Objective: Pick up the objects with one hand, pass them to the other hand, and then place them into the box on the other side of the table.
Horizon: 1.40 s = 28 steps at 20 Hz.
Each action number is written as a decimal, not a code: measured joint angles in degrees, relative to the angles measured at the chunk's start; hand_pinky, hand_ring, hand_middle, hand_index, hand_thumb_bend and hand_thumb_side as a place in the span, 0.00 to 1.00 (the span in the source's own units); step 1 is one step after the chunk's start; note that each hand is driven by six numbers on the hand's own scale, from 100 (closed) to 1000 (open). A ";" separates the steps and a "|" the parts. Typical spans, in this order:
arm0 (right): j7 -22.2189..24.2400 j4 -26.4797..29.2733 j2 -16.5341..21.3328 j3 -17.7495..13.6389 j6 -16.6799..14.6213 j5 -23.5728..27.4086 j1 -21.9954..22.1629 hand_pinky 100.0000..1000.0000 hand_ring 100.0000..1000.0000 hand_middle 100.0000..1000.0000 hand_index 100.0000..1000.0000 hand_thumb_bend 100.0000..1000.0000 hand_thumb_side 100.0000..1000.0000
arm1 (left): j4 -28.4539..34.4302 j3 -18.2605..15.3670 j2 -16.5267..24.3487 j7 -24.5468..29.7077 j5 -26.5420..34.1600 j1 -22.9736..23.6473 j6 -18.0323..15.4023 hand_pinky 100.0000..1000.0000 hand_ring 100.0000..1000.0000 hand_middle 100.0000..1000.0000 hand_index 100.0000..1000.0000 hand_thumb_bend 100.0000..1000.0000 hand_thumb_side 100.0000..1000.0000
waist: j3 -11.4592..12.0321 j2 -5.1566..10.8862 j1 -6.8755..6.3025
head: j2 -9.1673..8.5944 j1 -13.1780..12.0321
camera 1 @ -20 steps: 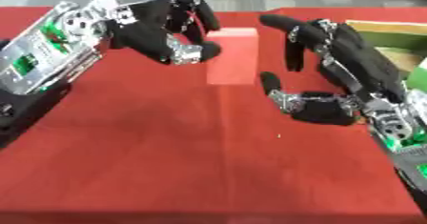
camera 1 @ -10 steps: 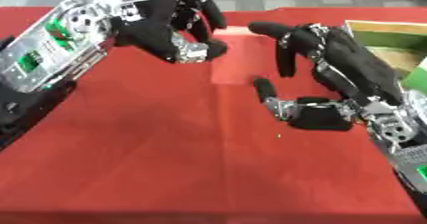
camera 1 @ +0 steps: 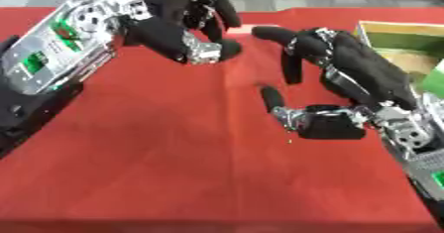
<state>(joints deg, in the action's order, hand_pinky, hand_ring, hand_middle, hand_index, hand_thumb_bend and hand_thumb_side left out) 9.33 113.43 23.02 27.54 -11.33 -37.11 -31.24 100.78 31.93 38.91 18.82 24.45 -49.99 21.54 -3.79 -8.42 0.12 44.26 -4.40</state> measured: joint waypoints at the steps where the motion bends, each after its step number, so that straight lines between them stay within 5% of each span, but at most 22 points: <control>1: 0.11 0.05 0.00 -0.01 0.11 -0.24 0.00 0.61 0.29 0.29 0.95 0.02 0.20 | 0.06 -0.01 0.00 -0.02 0.02 -0.04 0.02 0.73 0.51 0.39 0.54 0.00 0.07 | 0.00 0.00 0.00 | 0.00 0.00; 6: 1.32 0.64 -0.02 -0.07 0.88 -2.93 0.00 0.62 0.32 0.32 0.97 0.00 0.00 | 0.22 -0.13 0.00 -0.24 0.47 -0.36 0.28 0.73 0.51 0.39 0.54 0.00 0.07 | 0.00 0.00 0.00 | 0.00 0.00; 17: 1.09 1.68 -0.10 -0.39 2.56 -12.18 -0.01 0.61 0.32 0.32 0.95 0.06 0.00 | 1.50 -0.30 0.06 -0.67 1.53 -0.96 1.69 0.73 0.51 0.39 0.54 0.00 0.07 | -0.02 0.00 0.00 | 0.00 0.05; 28: -0.77 1.75 -0.12 -0.35 3.98 -13.28 0.05 0.60 0.33 0.37 0.96 0.06 0.07 | 1.86 -0.36 0.05 -0.93 1.75 -1.57 2.13 0.73 0.51 0.39 0.54 0.00 0.06 | -0.02 0.00 -0.19 | 0.00 0.18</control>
<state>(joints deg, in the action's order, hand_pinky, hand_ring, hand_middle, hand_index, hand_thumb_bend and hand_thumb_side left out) 8.57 115.18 22.90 27.19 -7.35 -50.39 -31.18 102.63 31.57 38.96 17.89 26.20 -51.57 23.67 -3.81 -8.42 -0.06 44.26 -4.22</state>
